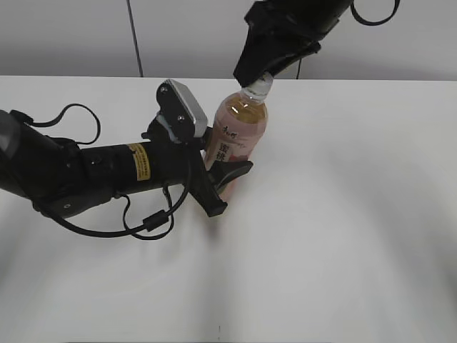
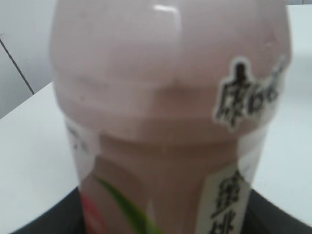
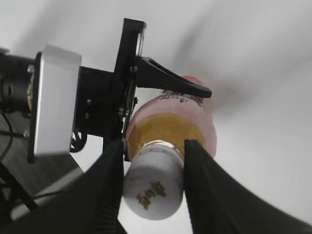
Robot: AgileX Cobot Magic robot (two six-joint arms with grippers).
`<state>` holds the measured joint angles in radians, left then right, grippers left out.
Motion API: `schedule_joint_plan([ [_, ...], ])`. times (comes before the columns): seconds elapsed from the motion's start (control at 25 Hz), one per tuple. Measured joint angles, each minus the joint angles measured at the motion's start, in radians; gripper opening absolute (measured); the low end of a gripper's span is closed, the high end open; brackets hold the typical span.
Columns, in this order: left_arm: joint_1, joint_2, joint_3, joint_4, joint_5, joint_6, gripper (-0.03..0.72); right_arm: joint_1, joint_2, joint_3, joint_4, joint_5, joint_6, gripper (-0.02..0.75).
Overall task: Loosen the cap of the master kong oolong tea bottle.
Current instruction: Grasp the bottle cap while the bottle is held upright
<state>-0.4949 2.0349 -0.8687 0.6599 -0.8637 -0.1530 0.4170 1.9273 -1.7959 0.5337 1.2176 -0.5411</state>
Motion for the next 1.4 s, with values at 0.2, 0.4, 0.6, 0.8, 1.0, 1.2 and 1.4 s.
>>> schedule_joint_plan([
  [0.2, 0.0, 0.0, 0.0, -0.001, 0.005, 0.0, 0.382, 0.0, 0.0, 0.0, 0.01, 0.002, -0.421, 0.286],
  [0.4, 0.0, 0.0, 0.0, -0.003, 0.008, -0.001, 0.382, 0.0, 0.0, 0.0, 0.014, 0.006, -0.718, 0.281],
  [0.6, 0.0, 0.0, 0.0, -0.012, 0.012, -0.004, 0.382, 0.0, 0.0, 0.0, 0.014, 0.008, -1.066, 0.279],
  [0.8, 0.0, 0.0, 0.0, -0.015, 0.02, -0.006, 0.382, 0.023, 0.0, 0.0, -0.039, 0.008, -1.362, 0.279],
  [1.0, 0.0, 0.001, 0.0, -0.015, 0.026, -0.007, 0.382, 0.052, -0.001, 0.0, -0.102, -0.003, -1.576, 0.279],
  [1.2, 0.003, 0.003, 0.0, -0.03, 0.024, -0.01, 0.382, 0.055, -0.001, 0.0, -0.108, -0.032, -1.66, 0.279],
  [1.4, 0.003, 0.004, 0.0, -0.038, 0.01, -0.01, 0.382, 0.057, -0.01, 0.0, -0.108, -0.035, -1.666, 0.276],
])
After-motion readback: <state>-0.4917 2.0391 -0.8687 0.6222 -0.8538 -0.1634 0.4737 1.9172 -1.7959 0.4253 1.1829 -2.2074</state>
